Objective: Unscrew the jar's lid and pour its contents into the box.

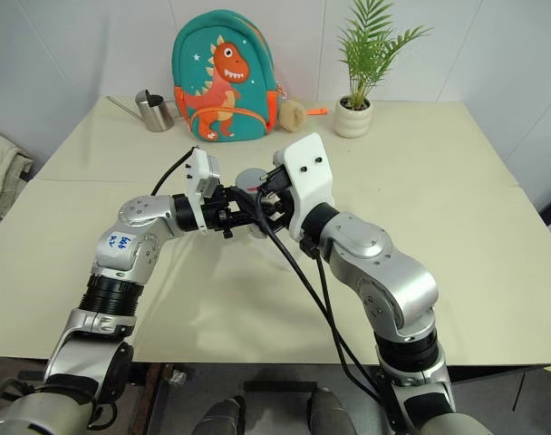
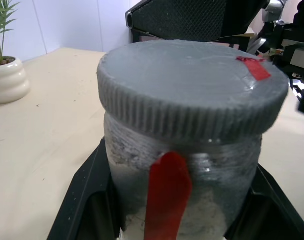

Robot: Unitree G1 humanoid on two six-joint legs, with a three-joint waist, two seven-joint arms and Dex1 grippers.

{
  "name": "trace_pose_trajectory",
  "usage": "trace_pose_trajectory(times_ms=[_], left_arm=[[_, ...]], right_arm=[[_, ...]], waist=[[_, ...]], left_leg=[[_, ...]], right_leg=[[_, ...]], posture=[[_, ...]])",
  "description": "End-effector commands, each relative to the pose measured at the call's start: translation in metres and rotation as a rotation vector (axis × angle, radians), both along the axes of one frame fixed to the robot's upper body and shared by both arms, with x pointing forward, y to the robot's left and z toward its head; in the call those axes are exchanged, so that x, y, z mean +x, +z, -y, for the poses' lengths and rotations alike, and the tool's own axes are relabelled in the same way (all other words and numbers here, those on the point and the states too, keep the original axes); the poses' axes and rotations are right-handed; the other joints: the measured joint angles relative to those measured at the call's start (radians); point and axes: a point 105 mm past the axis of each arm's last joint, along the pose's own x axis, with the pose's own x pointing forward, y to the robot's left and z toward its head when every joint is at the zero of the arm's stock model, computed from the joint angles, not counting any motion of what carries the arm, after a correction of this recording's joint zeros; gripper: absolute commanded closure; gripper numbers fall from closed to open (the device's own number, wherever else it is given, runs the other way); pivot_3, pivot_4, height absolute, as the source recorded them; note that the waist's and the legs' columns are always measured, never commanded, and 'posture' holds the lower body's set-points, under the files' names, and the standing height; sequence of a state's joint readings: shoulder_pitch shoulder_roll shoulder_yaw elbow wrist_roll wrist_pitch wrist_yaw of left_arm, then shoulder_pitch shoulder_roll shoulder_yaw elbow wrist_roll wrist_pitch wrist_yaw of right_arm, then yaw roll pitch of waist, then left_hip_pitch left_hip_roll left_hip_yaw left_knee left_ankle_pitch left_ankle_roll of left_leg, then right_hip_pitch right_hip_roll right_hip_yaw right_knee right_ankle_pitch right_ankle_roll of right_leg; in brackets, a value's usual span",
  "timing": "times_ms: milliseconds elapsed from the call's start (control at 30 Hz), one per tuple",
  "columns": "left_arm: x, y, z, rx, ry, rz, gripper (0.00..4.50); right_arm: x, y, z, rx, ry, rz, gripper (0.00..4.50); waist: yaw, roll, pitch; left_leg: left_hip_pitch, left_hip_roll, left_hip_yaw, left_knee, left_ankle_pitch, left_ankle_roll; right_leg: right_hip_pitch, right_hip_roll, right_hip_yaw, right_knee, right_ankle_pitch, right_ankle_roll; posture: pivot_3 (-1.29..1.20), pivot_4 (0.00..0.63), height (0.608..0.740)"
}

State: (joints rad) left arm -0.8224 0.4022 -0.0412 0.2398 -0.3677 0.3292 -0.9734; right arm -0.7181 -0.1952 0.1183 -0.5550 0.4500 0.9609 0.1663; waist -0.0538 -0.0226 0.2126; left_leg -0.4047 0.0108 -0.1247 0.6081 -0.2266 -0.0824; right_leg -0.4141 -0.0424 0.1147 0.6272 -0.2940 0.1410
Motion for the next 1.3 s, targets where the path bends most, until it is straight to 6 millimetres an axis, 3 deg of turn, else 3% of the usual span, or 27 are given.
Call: trace_pose_trajectory(times_ms=[33, 733, 833, 933, 1133, 1300], left_arm=[[-0.007, 0.016, 0.004, -0.005, -0.022, 0.067, 2.57], [-0.012, 0.015, 0.003, 0.004, -0.024, 0.063, 2.57], [-0.012, 0.015, 0.003, 0.004, -0.023, 0.062, 2.57], [-0.012, 0.013, 0.002, 0.007, -0.019, 0.056, 2.57], [-0.013, 0.010, 0.001, 0.011, -0.022, 0.038, 2.57], [-0.016, 0.006, -0.003, 0.036, -0.057, 0.027, 2.57]], right_arm=[[-0.006, 0.008, -0.004, 0.013, 0.031, 0.038, 0.00], [-0.004, 0.009, -0.007, 0.003, 0.056, 0.057, 0.00], [-0.008, 0.009, -0.010, 0.004, 0.085, 0.065, 0.62], [-0.011, 0.013, -0.013, 0.017, 0.109, 0.072, 1.61], [-0.014, 0.014, -0.014, 0.021, 0.141, 0.067, 1.61], [-0.026, 0.013, -0.019, -0.013, 0.269, 0.051, 1.61]], waist=[[-0.001, 0.000, 0.000], [-0.001, 0.000, 0.000], [-0.001, 0.000, 0.000], [-0.001, 0.000, 0.000], [-0.001, 0.000, 0.000], [-0.002, 0.000, 0.000]], left_leg=[[0.000, 0.000, 0.000, 0.000, 0.000, 0.000], [0.000, 0.000, 0.000, -0.001, 0.000, 0.000], [0.000, 0.000, 0.000, -0.001, 0.000, 0.000], [0.000, 0.000, 0.000, -0.002, 0.000, 0.000], [0.000, 0.000, 0.000, -0.002, 0.000, 0.000], [0.000, 0.000, 0.000, -0.003, 0.000, 0.000]], right_leg=[[0.000, 0.000, 0.000, 0.000, 0.000, 0.000], [0.000, 0.000, 0.000, 0.000, 0.000, 0.000], [0.000, 0.000, 0.000, -0.001, 0.000, 0.000], [0.000, 0.000, 0.000, -0.001, 0.000, 0.000], [0.000, 0.000, 0.000, -0.001, 0.000, 0.000], [-0.001, 0.000, 0.000, -0.001, 0.000, 0.000]], posture=[[0.00, 0.150, 0.740], [0.00, 0.150, 0.740], [0.00, 0.150, 0.740], [0.00, 0.150, 0.740], [0.00, 0.150, 0.740], [0.00, 0.150, 0.740]])
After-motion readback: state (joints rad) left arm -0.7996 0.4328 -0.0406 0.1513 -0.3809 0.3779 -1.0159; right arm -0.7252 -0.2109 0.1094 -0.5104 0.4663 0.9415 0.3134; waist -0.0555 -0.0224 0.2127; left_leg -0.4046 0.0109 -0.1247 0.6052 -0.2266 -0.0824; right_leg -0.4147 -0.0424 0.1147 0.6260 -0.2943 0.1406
